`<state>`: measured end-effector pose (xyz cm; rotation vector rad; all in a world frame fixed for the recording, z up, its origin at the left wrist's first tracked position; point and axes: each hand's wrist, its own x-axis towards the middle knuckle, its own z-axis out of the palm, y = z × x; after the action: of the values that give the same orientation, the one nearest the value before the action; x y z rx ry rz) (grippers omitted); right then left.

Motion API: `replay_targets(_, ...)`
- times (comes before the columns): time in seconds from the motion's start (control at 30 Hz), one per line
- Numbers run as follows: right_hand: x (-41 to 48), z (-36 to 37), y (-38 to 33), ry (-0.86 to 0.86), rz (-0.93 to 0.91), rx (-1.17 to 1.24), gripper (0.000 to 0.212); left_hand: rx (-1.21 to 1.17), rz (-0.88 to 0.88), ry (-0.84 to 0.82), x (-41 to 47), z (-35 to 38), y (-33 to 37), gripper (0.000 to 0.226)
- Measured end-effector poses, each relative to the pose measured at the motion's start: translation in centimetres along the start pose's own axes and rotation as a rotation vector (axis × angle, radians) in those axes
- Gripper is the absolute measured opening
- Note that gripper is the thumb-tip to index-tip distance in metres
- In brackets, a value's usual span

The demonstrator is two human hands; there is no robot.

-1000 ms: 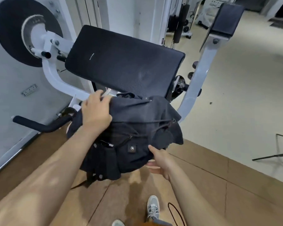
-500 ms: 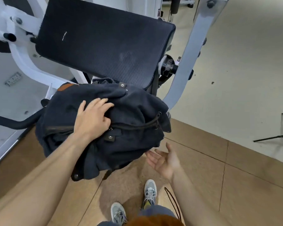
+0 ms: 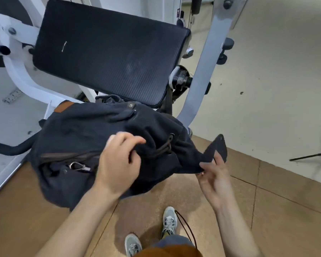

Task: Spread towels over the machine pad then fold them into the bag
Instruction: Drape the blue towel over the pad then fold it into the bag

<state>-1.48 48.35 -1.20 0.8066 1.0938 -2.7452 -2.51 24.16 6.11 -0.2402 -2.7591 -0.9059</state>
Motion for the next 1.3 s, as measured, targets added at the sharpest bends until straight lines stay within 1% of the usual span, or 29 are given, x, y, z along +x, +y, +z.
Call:
replay_targets(0.03,-1.4,1.2,-0.8,-0.038,-0.115,-0.231,0.059,-0.154,-0.007,-0.103,-1.0,0.5,2.7,0.028)
replay_targets(0.07,-2.6,2.4,-1.3,-0.081,-0.258,-0.464,0.054,-0.290,-0.053,-0.234,-1.7,1.0,5.2,0.028)
replay_targets(0.1,-3.4,3.5,-1.4,-0.140,-0.407,-0.691,0.051,-0.395,-0.124,-0.348,-2.0,1.6,7.1,0.038)
replay_targets(0.13,-4.1,4.5,-1.3,-0.208,-0.540,-0.883,0.048,-0.440,-0.176,-0.407,-1.9,2.2,8.3,0.051)
replay_targets(0.17,-4.5,5.1,-1.1,-0.268,-0.649,-1.038,0.044,-0.446,-0.210,-0.401,-1.6,2.8,9.0,0.061)
replay_targets(0.2,-4.6,5.4,-0.7,-0.312,-0.720,-1.157,0.039,-0.447,-0.236,-0.350,-0.9,3.1,9.3,0.063)
replay_targets(0.23,-4.7,5.7,-0.4,-0.343,-0.744,-1.241,0.036,-0.432,-0.268,-0.278,-0.2,2.9,9.4,0.058)
replay_targets(0.27,-4.9,5.9,0.0,-0.365,-0.748,-1.297,0.038,-0.408,-0.293,-0.202,0.5,2.4,9.4,0.046)
replay_targets(0.33,-5.3,6.2,0.5,-0.401,-0.755,-1.374,0.039,-0.413,-0.315,-0.072,2.0,1.4,9.1,0.020)
replay_targets(0.4,-5.7,6.9,0.3,-0.435,-0.759,-1.422,0.036,-0.497,-0.376,0.012,2.6,0.7,8.4,0.032)
replay_targets(0.43,-5.9,7.2,-0.1,-0.428,-0.755,-1.424,0.035,-0.537,-0.400,0.041,2.6,0.5,7.9,0.032)
replay_targets(0.47,-6.3,7.6,-0.7,-0.400,-0.762,-1.417,0.034,-0.542,-0.413,0.057,2.3,0.3,7.5,0.028)
replay_targets(0.57,-8.0,9.1,-2.9,-0.278,-0.842,-1.328,0.032,-0.466,-0.341,0.027,0.4,0.0,7.2,0.009)
replay_targets(0.6,-8.7,10.0,-3.4,-0.282,-0.824,-1.302,0.032,-0.436,-0.304,0.000,-0.5,0.1,7.5,0.013)
replay_targets(0.63,-9.3,10.9,-3.6,-0.313,-0.764,-1.303,0.036,-0.414,-0.273,-0.034,-1.4,0.3,7.8,0.021)
replay_targets(0.7,-9.6,12.2,-3.1,-0.355,-0.639,-1.391,0.041,-0.396,-0.255,-0.089,-2.7,0.5,8.2,0.029)
replay_targets(0.77,-9.3,12.7,-1.9,-0.301,-0.672,-1.469,0.036,-0.441,-0.228,-0.144,-3.3,0.3,8.1,0.035)
replay_targets(0.83,-8.9,12.8,-1.0,-0.234,-0.757,-1.471,0.028,-0.509,-0.186,-0.263,-3.7,-0.5,7.4,0.045)
replay_targets(0.87,-8.8,12.6,-0.8,-0.222,-0.768,-1.446,0.027,-0.510,-0.169,-0.291,-4.0,-1.1,6.7,0.047)
replay_targets(0.9,-8.7,12.3,-0.8,-0.237,-0.754,-1.406,0.029,-0.473,-0.157,-0.244,-4.3,-1.6,5.8,0.043)
replay_targets(0.93,-8.6,12.2,-0.9,-0.275,-0.728,-1.360,0.030,-0.387,-0.168,-0.127,-4.6,-2.0,4.4,0.035)
replay_targets(0.97,-8.6,12.2,-1.1,-0.320,-0.701,-1.328,0.031,-0.255,-0.220,-0.005,-5.0,-2.3,2.7,0.026)
replay_targets(1.0,-8.5,12.2,-1.2,-0.361,-0.673,-1.319,0.031,-0.095,-0.308,0.066,-5.2,-2.6,1.0,0.021)
replay_targets(1.03,-8.4,12.3,-1.4,-0.394,-0.642,-1.333,0.032,0.046,-0.410,0.068,-5.4,-2.9,-0.4,0.021)
replay_targets(1.07,-8.2,12.6,-1.5,-0.428,-0.608,-1.359,0.032,0.124,-0.507,0.020,-5.5,-3.0,-1.5,0.025)
replay_targets(1.1,-8.1,13.0,-1.5,-0.469,-0.579,-1.396,0.030,0.118,-0.596,-0.028,-5.4,-3.0,-2.3,0.028)
replay_targets(1.17,-7.7,14.1,-1.2,-0.591,-0.537,-1.509,0.024,-0.036,-0.748,-0.015,-4.9,-2.8,-2.5,0.027)
replay_targets(1.23,-7.3,15.2,-0.6,-0.742,-0.498,-1.695,0.030,-0.145,-0.841,0.025,-4.2,-2.5,-2.6,0.025)
replay_targets(1.3,-6.6,16.1,0.1,-0.886,-0.438,-1.901,0.040,-0.216,-0.871,-0.025,-3.9,-2.3,-3.0,0.026)
